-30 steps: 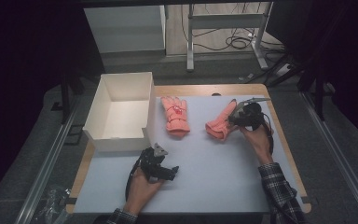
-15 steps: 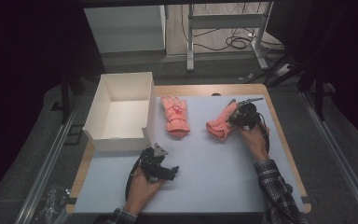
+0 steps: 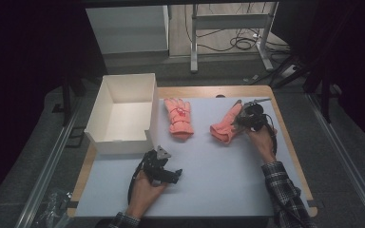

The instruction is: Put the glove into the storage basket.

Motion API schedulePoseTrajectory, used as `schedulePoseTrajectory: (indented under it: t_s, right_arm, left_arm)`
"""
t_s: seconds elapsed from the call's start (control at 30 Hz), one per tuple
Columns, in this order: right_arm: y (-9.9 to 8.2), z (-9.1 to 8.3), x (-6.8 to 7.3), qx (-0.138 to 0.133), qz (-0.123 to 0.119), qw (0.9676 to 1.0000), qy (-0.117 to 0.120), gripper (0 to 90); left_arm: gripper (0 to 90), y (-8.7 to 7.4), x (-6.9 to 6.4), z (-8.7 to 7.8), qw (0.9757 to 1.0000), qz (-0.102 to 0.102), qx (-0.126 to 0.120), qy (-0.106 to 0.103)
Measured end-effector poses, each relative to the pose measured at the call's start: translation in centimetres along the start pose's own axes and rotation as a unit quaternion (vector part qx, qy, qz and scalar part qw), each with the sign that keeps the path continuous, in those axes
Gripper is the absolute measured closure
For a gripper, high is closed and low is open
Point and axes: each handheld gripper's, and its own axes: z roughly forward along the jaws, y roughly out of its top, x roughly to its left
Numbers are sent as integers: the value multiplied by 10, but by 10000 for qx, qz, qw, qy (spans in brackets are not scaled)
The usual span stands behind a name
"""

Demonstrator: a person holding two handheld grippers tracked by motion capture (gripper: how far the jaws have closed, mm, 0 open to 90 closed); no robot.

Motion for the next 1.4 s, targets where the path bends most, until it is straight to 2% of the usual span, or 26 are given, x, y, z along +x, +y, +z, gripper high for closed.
schedulePoseTrajectory:
  t_s: [0.2, 0.33, 0.37, 0.43, 0.53, 0.63, 0.7, 0.8, 0.83, 0.87, 1.0, 1.1, 1.3, 1.4]
  right_arm:
    - [-1, -10, 2, -93, -92, 9998, 178, 865]
    - [0, -19, 5, -160, -218, 9991, 320, 866]
    - [0, -23, 8, -156, -321, 9986, 386, 867]
    - [0, -25, 9, -152, -364, 9984, 403, 867]
    - [-3, -33, 15, -169, -488, 9974, 504, 869]
    - [-6, -41, 19, -240, -538, 9959, 679, 870]
    - [-6, -43, 20, -236, -517, 9959, 709, 870]
    - [-8, -52, 24, -303, -582, 9938, 892, 870]
    - [-9, -56, 28, -339, -612, 9923, 1025, 870]
    - [-9, -56, 28, -339, -612, 9923, 1025, 870]
    - [-11, -64, 37, -343, -739, 9883, 1289, 870]
    - [-13, -68, 47, -318, -873, 9841, 1516, 870]
    - [-21, -73, 68, -227, -1190, 9728, 1972, 870]
    - [-25, -74, 79, -171, -1306, 9662, 2217, 870]
  left_arm:
    - [9, 0, 0, 0, 10000, 1, 0, 0]
    - [9, 0, 0, 0, 10000, 3, 3, -1]
    - [9, 0, 0, 0, 10000, 2, 4, 0]
    - [9, 0, 0, 0, 10000, 2, 5, 0]
    - [9, 0, 0, 0, 10000, 3, 6, 0]
    - [9, 0, 0, 0, 10000, 3, 4, 1]
    - [9, 0, 0, 0, 10000, 3, 5, 1]
    - [9, 0, 0, 0, 10000, 1, 4, 1]
    - [9, 0, 0, 0, 10000, 1, 5, 1]
    - [9, 0, 0, 0, 10000, 2, 6, 1]
    - [9, 0, 0, 0, 10000, 5, 7, 1]
    - [9, 0, 0, 0, 10000, 6, 8, 2]
    - [9, 0, 0, 0, 10000, 20, 8, 6]
    - [9, 0, 0, 0, 10000, 21, 7, 6]
